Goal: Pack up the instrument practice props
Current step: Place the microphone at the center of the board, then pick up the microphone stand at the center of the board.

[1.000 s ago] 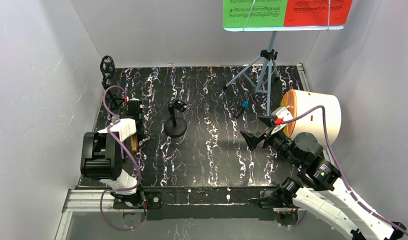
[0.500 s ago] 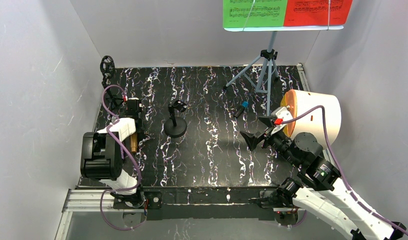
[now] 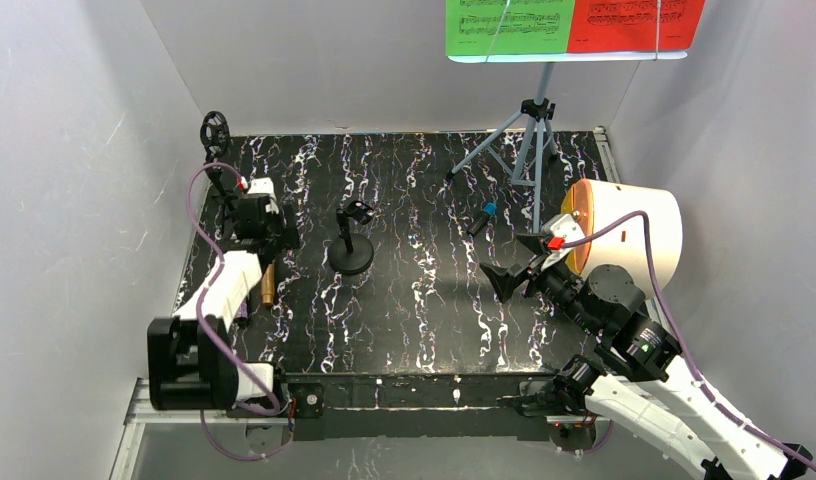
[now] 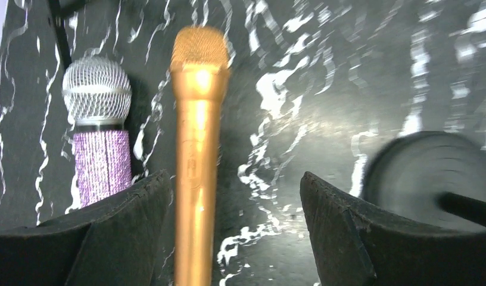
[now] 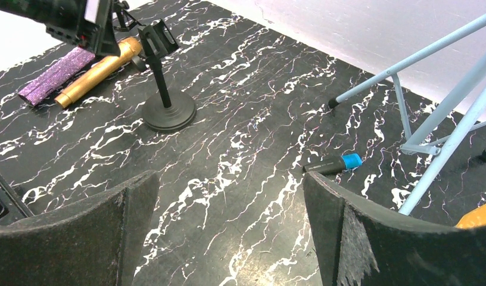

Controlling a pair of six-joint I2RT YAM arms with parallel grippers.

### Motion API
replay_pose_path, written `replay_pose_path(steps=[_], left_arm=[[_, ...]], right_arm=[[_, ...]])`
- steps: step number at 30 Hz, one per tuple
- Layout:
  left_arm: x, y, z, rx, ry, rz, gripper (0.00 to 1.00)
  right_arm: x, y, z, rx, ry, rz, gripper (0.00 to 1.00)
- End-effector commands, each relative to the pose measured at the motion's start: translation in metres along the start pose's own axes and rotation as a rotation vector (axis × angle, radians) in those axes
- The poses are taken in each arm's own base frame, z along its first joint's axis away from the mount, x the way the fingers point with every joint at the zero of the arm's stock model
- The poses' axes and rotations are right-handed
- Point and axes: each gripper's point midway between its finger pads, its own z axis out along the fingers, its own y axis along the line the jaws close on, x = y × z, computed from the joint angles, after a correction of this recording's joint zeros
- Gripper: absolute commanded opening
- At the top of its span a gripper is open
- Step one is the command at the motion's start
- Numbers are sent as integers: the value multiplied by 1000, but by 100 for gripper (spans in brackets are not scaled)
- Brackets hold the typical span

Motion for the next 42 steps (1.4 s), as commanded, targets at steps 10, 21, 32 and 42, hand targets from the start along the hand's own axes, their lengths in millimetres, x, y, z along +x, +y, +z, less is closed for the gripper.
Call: replay_pose_path(steps=[10, 21, 32, 42], left_arm=[[-14, -90, -48, 543, -311, 241, 79], [-20, -145, -92, 924, -499, 291, 78], [-12, -159, -80, 979, -607, 386, 76], [-19, -181, -69, 1074, -660, 397, 67]], right_arm=[[1, 1, 4, -2, -5, 5, 99], [-3, 3, 1, -14, -22, 7, 99], [-2, 5, 3, -25, -23, 12, 99], [0, 4, 3, -19, -21, 8, 99]])
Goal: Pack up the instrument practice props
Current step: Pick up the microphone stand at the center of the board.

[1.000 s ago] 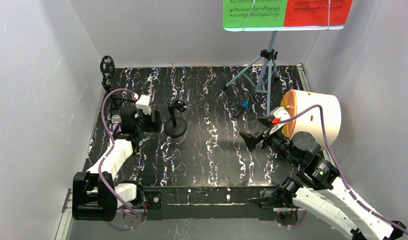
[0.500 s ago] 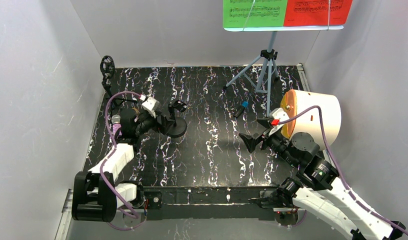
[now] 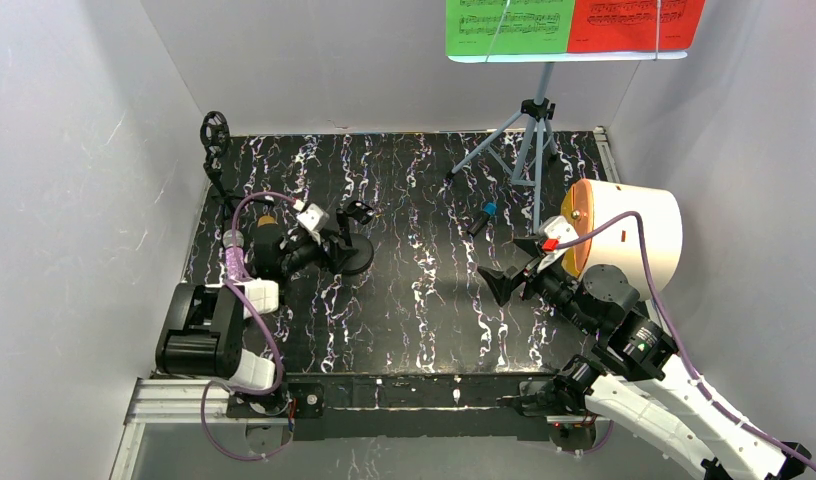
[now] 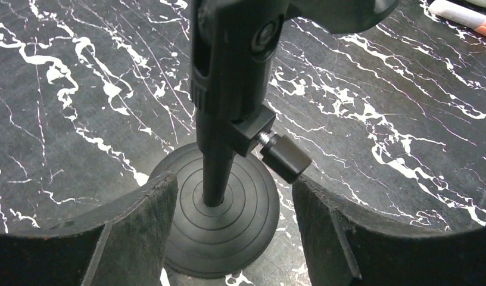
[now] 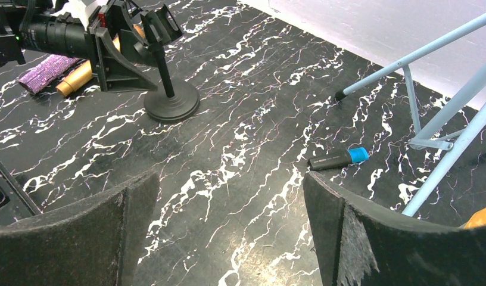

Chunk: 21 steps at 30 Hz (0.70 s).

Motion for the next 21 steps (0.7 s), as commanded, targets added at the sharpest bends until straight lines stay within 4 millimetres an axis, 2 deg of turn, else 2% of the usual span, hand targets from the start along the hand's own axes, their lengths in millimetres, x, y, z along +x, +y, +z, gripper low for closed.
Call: replay_pose_path(steps=[1, 6, 10, 12, 16, 21], left_arm=[[-37, -5, 10, 53, -114, 121, 66], [-32, -2, 21, 48, -110, 131, 60], [-24, 3, 27, 31, -102, 127, 45], [-20, 5, 28, 19, -101, 130, 34], [-24, 12, 28, -19, -126, 132, 17], [-30, 13, 28, -50, -163, 122, 8]], right_arm=[[-11, 1, 1, -1, -50, 9, 99], [-8, 1, 4, -2, -34, 8, 99], [-5, 0, 6, 3, -23, 6, 99], [-3, 0, 7, 5, -17, 5, 99], [-1, -1, 9, 7, -5, 0, 99], [2, -1, 12, 10, 8, -2, 99]])
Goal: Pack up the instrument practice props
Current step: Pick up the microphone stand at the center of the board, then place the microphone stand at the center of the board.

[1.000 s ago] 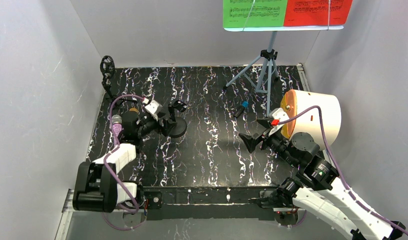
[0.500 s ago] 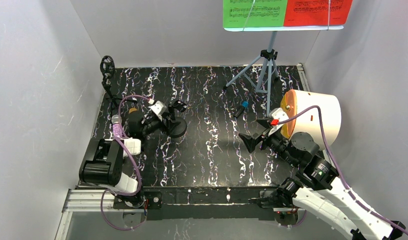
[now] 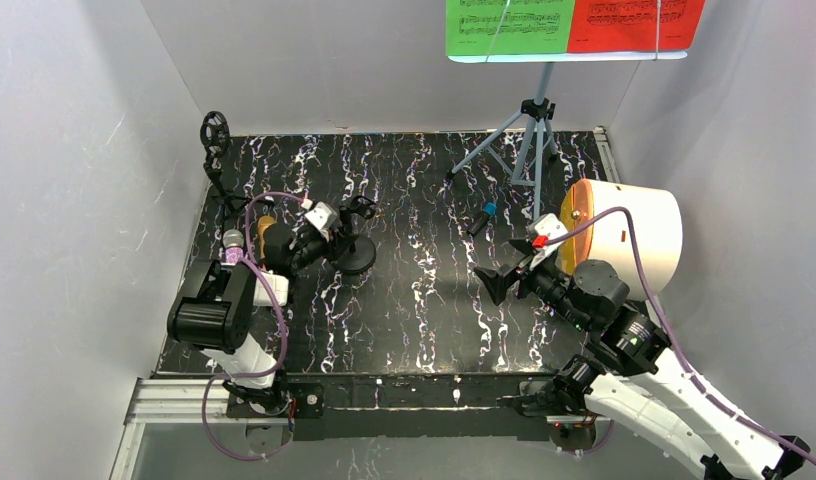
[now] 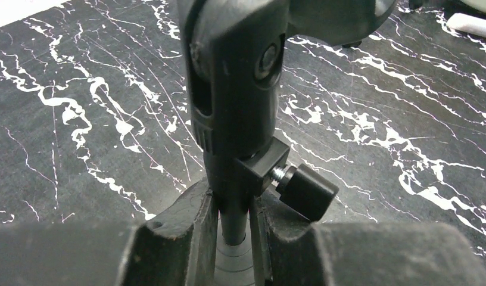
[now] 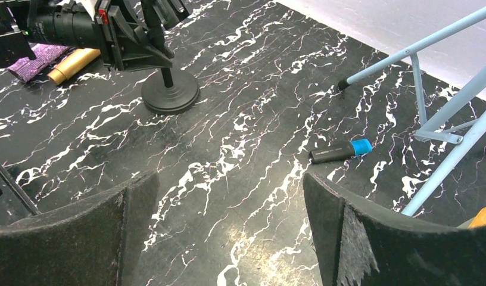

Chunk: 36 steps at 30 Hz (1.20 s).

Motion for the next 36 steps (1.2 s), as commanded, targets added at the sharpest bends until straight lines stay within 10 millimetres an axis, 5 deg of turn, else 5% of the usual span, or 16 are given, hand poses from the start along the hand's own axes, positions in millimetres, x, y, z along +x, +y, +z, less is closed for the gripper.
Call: replay_pose_path(steps=[1, 9, 17, 22, 29, 36], left_arm=[[-21, 6, 2, -43, -81, 37, 6], [-52, 27, -10, -210, -183, 59, 0], [-113, 71, -61, -544, -247, 54, 0], [-120, 99, -110, -797, -156, 60, 0], [-101, 134, -201, -1205, -58, 16, 0], [-103, 163, -288, -1524, -184, -107, 0]], right_arm=[[-7, -1, 5, 7, -31, 3, 99], [-4, -1, 6, 11, -19, 2, 99], [-9, 0, 2, 3, -36, 2, 99], [-13, 0, -1, -3, -50, 3, 99], [-14, 11, 0, -60, -58, 6, 99], [-8, 20, 2, -108, -29, 10, 99]])
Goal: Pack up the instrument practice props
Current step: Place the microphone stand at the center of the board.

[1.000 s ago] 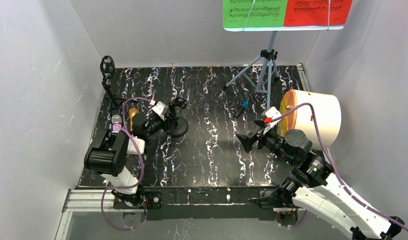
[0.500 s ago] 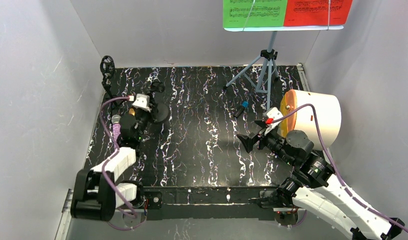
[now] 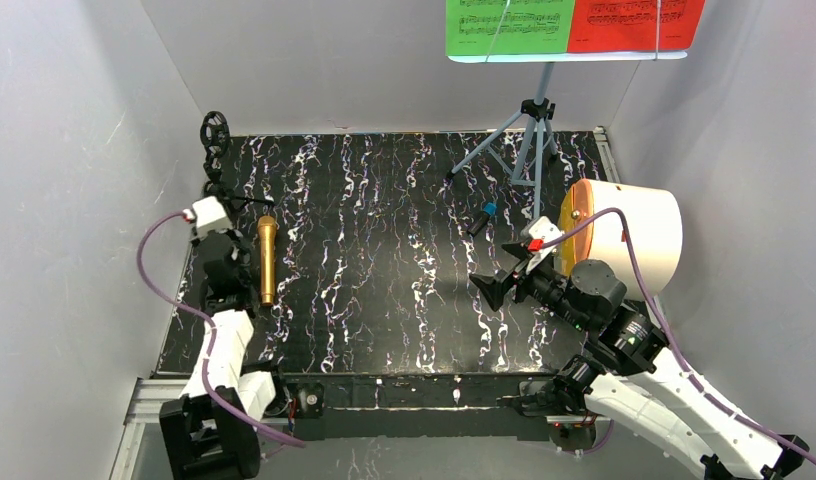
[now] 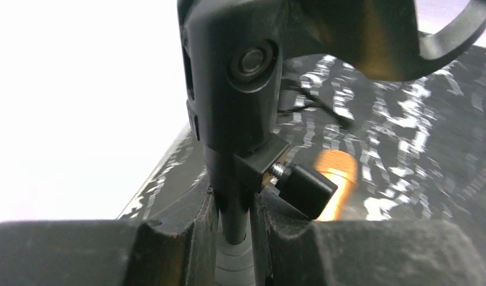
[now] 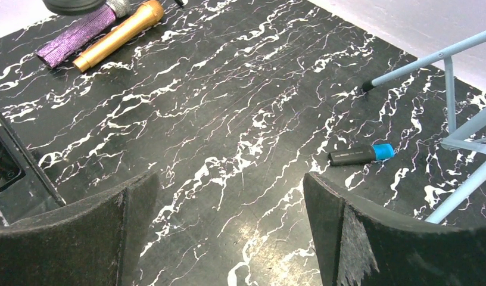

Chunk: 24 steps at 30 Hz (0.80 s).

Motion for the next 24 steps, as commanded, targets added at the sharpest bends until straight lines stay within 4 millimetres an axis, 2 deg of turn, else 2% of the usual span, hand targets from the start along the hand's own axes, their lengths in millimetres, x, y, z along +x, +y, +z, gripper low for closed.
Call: replay_pose_path(steps=[1, 4, 8, 15, 18, 24], left_arm=[[-48, 66, -5, -265, -167, -174, 0], [-47, 89, -8, -376, -183, -187, 0], [-34, 110, -12, -496, -202, -198, 0], [-2, 114, 0, -521, -189, -260, 0], [16, 119, -2, -551, -166, -277, 0], [32, 125, -9, -589, -128, -235, 0]], right_arm=[[-13, 7, 1, -37, -40, 9, 99], [-11, 9, 1, -48, -37, 11, 99], [-10, 12, 1, -64, -31, 16, 99], [-8, 13, -1, -70, -36, 24, 99], [-7, 13, -2, -69, -36, 29, 99], [-4, 14, 0, -75, -29, 31, 99]])
